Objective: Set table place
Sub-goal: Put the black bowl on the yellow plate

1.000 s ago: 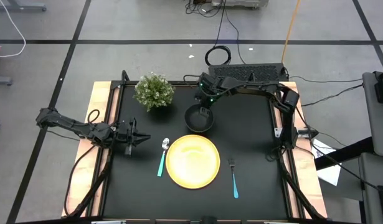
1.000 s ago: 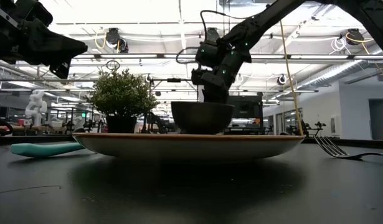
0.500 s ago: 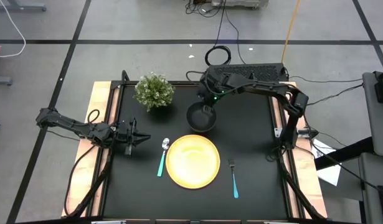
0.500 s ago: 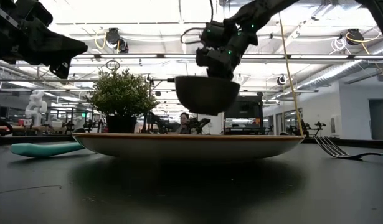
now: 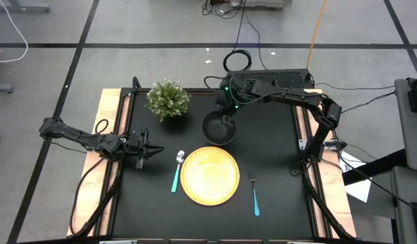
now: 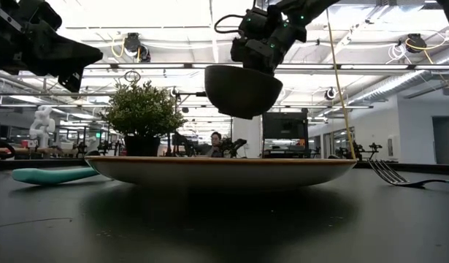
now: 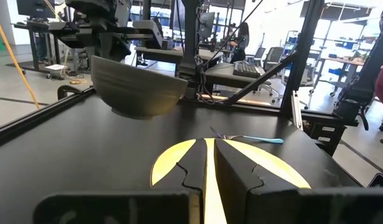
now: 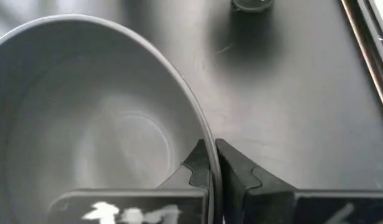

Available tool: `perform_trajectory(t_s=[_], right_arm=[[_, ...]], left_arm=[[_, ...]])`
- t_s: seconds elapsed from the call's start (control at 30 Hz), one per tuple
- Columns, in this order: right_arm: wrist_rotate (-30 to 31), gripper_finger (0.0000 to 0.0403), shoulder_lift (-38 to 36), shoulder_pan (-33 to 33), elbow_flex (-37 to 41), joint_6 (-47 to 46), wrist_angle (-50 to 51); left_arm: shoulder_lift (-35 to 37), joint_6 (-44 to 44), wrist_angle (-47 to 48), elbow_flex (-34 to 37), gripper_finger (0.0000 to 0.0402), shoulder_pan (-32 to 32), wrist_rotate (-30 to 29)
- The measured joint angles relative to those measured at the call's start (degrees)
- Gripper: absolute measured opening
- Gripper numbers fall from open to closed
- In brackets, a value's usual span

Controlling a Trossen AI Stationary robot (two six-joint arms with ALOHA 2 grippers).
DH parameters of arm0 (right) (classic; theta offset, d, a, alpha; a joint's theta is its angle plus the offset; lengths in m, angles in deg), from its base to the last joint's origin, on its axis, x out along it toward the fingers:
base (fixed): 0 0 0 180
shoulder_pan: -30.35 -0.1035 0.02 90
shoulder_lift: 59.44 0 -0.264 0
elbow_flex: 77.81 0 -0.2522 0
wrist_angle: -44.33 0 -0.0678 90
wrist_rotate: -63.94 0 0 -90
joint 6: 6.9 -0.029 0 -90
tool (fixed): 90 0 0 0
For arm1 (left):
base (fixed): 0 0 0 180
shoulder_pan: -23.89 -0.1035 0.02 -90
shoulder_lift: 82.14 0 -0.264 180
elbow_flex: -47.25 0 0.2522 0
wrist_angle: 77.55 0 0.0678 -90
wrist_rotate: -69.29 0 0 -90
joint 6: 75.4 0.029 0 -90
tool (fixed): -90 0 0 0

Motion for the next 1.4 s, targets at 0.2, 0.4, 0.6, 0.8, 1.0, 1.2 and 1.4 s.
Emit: perform_trajectory(t_s=[0.2, 0.4, 0.6, 0.8, 1.0, 1.2, 1.4], right_arm=[[-3.1, 0.0003, -2.4, -0.1, 0.0, 2.3, 2.3], [-3.7, 0.0002, -5.4, 0.0, 0.0, 3.0, 3.7], [-3.7, 0.0001, -9.6, 0.0, 2.8, 3.4, 4.0], [-3.8, 0.0001, -15.5, 0.8, 10.5, 2.7, 2.4], [-9.6, 0.0001, -22.6, 0.8, 21.6, -0.7, -10.1], [-11.5, 0.0, -28.4, 0.8, 30.9, -1.9, -16.0], [-11.7, 0.0, -33.4, 0.8, 38.5, -3.7, -23.1]], left_arm=[[0.0, 0.0, 0.1, 0.0, 0.0031, 0.0, 0.0], [0.0, -0.2, 0.1, 0.0, 0.0031, 0.0, 0.0], [0.0, -1.3, 0.2, 0.0, 0.0031, 0.0, 0.0], [0.0, -1.4, 0.4, 0.0, 0.0031, 0.0, 0.1], [0.0, -1.4, 0.4, 0.0, 0.0031, 0.0, 0.0], [0.0, -1.4, 0.4, 0.0, 0.0031, 0.0, 0.0], [0.0, -1.4, 0.5, 0.0, 0.0031, 0.0, 0.0]])
